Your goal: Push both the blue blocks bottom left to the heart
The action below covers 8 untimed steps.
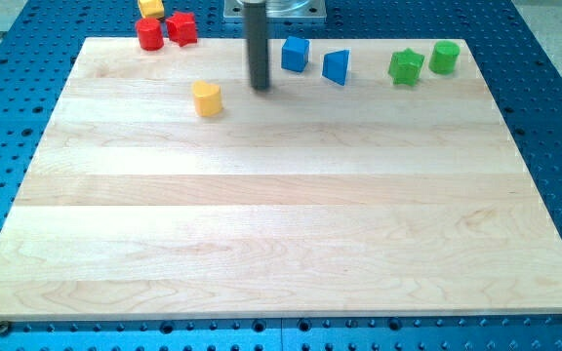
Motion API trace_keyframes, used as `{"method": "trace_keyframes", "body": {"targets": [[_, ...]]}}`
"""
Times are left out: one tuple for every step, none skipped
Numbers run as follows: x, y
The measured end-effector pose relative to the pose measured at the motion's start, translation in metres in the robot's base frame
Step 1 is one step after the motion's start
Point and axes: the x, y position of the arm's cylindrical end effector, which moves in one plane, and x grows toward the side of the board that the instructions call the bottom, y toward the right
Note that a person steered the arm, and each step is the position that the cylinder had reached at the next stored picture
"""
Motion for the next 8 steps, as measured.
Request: {"method": "trace_keyframes", "body": {"targets": [[0.029, 0.082], [0.019, 0.231], [-0.021, 0.334], [-0.033, 0.338], [-0.044, 0.306], [-0.069, 0.296], [-0.045, 0.147], [0.011, 0.048]]}}
